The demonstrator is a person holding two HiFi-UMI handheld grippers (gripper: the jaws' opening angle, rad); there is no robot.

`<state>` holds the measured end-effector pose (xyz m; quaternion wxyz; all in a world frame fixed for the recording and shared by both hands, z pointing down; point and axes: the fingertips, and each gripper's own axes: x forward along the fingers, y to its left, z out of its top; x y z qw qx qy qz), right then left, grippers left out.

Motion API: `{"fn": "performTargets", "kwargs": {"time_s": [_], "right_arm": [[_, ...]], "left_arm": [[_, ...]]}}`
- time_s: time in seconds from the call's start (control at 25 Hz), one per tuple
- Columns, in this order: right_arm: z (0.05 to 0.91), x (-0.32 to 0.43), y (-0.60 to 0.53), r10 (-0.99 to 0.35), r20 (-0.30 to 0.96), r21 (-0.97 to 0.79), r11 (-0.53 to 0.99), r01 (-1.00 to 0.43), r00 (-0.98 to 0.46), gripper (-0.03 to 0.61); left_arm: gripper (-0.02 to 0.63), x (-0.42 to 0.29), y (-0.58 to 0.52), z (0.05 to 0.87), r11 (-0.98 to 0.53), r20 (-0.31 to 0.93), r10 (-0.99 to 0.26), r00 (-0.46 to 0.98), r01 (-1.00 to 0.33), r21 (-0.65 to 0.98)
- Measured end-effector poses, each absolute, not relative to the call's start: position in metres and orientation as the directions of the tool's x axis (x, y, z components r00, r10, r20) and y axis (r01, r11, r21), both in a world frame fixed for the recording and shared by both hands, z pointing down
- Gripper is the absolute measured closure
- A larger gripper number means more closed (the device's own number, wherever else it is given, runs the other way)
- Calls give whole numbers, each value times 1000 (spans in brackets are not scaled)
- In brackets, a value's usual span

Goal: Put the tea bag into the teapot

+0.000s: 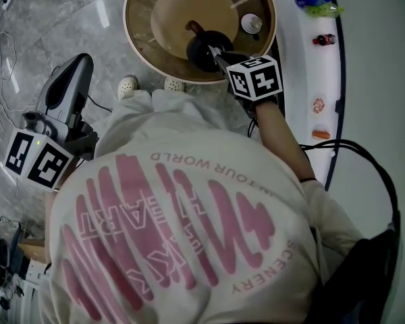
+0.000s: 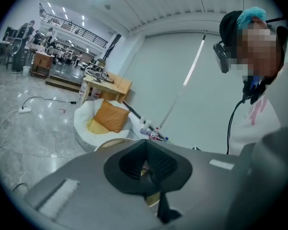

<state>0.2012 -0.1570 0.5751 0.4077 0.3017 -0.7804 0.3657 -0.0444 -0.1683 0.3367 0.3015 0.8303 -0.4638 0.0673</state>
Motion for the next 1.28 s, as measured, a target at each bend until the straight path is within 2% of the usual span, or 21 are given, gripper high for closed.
{"fn": "performTargets", "kwargs": {"time_s": [0.52, 0.64, 0.76, 1.28], "right_arm": [[591, 201, -162, -76, 925, -268, 567, -779, -373, 538], [596, 202, -163, -70, 928, -262, 574, -776, -366, 533], [600, 202, -161, -59, 928, -270, 573, -773, -369, 500], [596, 206, -170, -83, 922, -277, 538, -796, -378, 483]], "left_arm": [[598, -47, -168, 340, -366, 396, -736, 549, -815, 449], [598, -49, -168, 343, -358, 398, -739, 543, -818, 450], [598, -52, -166, 346, -347, 402, -742, 536, -821, 454], [598, -52, -166, 345, -351, 389, -748, 538, -818, 456]]}}
